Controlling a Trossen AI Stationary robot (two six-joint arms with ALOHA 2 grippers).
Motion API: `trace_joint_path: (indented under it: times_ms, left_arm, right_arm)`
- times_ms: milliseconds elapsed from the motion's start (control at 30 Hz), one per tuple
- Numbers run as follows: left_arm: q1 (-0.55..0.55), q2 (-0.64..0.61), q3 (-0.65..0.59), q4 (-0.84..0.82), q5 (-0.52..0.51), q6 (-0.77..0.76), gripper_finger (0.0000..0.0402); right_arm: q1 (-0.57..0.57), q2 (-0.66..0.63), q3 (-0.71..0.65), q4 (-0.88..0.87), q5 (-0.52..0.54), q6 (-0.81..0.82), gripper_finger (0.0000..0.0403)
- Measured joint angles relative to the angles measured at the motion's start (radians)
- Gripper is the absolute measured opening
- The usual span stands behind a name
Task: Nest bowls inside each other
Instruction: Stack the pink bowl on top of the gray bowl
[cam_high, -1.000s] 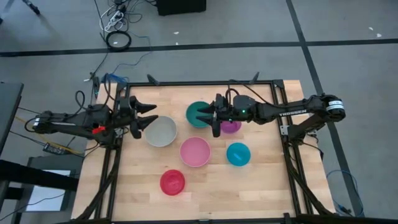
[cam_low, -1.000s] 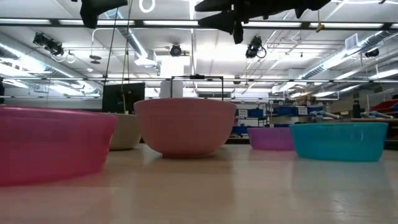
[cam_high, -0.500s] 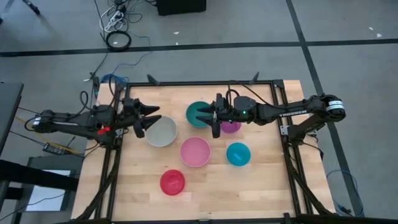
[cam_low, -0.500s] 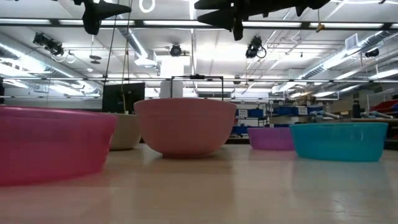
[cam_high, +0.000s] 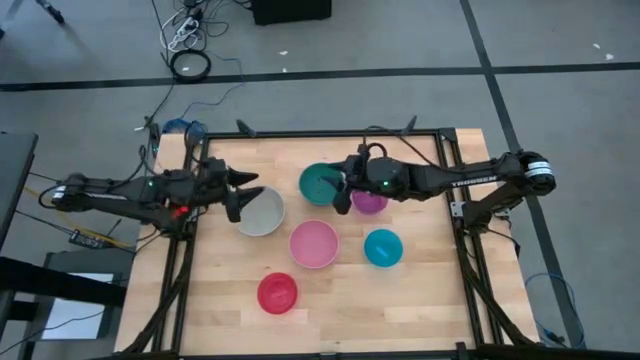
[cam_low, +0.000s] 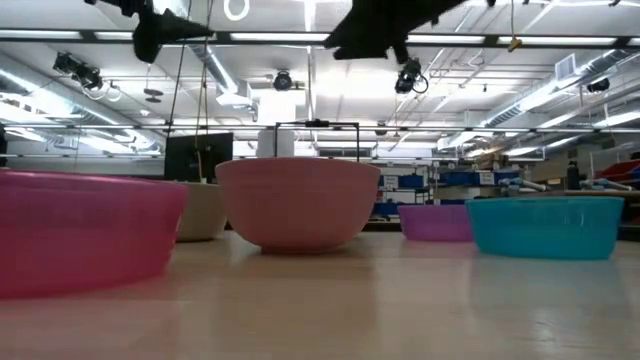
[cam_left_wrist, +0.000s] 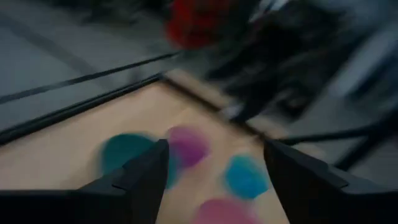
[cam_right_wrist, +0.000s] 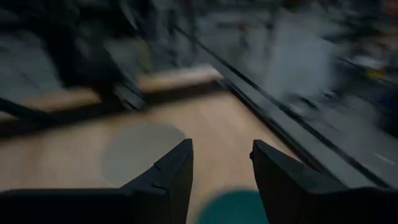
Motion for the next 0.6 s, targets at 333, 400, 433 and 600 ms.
trace_joint_path:
  times_ms: [333,400,433,600]
  left_arm:
    - [0.000,0.221,0.296,-0.729,0.030,0.011,0.0185]
    - [0.000,0.245,0.292,-0.749,0.032,0.020,0.0185]
    - [0.000,0.252,0.290,-0.754,0.033,0.021,0.0185]
    - [-0.003,0.284,0.284,-0.803,0.069,0.019,0.0192]
  right_arm:
    - [0.004,0.186,0.436,-0.795,-0.136,0.402,0.0134]
    - [0.006,0.228,0.443,-0.798,-0.197,0.405,0.0141]
    - [0.011,0.245,0.444,-0.789,-0.219,0.409,0.0146]
    - [0.046,0.339,0.446,-0.797,-0.270,0.466,0.0178]
